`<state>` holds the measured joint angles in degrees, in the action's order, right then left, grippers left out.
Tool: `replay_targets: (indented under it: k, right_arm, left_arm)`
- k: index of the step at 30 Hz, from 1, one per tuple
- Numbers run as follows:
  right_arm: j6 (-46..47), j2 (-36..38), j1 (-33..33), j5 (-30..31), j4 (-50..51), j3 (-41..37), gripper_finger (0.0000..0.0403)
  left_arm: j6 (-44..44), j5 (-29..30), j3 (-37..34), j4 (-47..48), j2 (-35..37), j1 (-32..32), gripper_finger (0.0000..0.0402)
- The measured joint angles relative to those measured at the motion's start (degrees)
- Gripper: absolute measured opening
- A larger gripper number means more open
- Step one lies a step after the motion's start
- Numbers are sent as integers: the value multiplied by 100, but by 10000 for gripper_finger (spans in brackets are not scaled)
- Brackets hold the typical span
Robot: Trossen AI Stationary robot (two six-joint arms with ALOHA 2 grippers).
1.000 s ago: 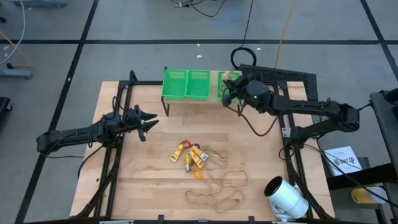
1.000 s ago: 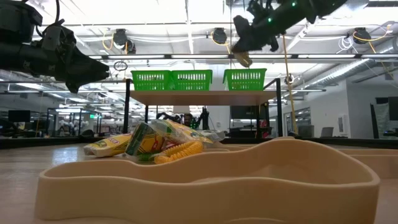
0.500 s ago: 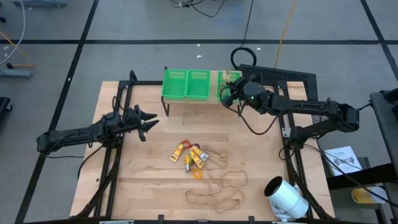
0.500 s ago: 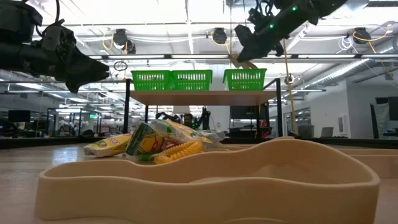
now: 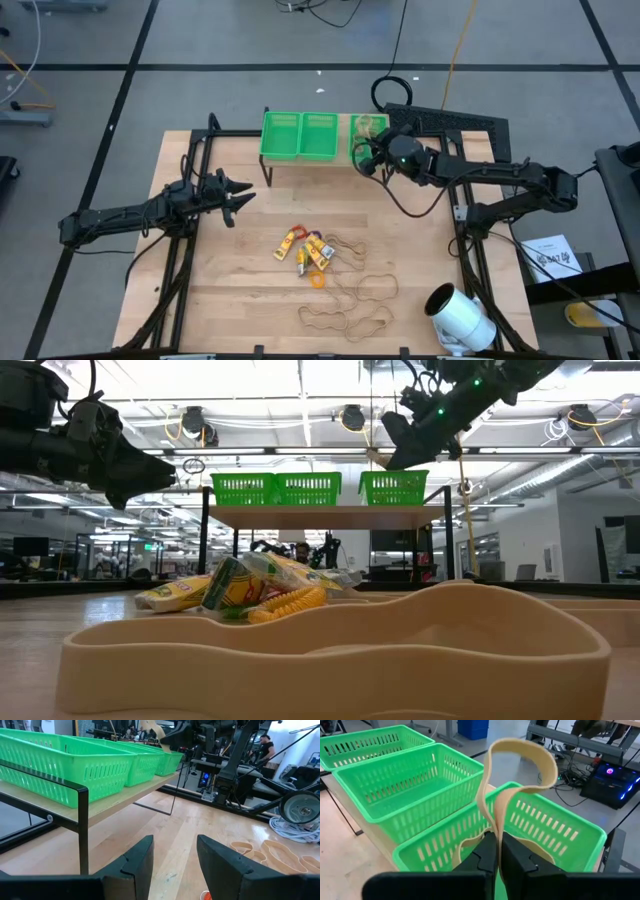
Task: Pick & Place Office Desk Supplies
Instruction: Put the brown rubber band into the right green bin on the shelf
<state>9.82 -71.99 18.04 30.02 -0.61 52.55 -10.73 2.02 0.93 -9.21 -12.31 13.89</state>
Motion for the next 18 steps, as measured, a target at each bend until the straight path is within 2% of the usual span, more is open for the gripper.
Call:
replay_targets:
  k: [18]
  right_arm:
    - [-42,0,-2,22,-358,-72,102]
  left_arm:
    - [1,0,0,1,2,0,159]
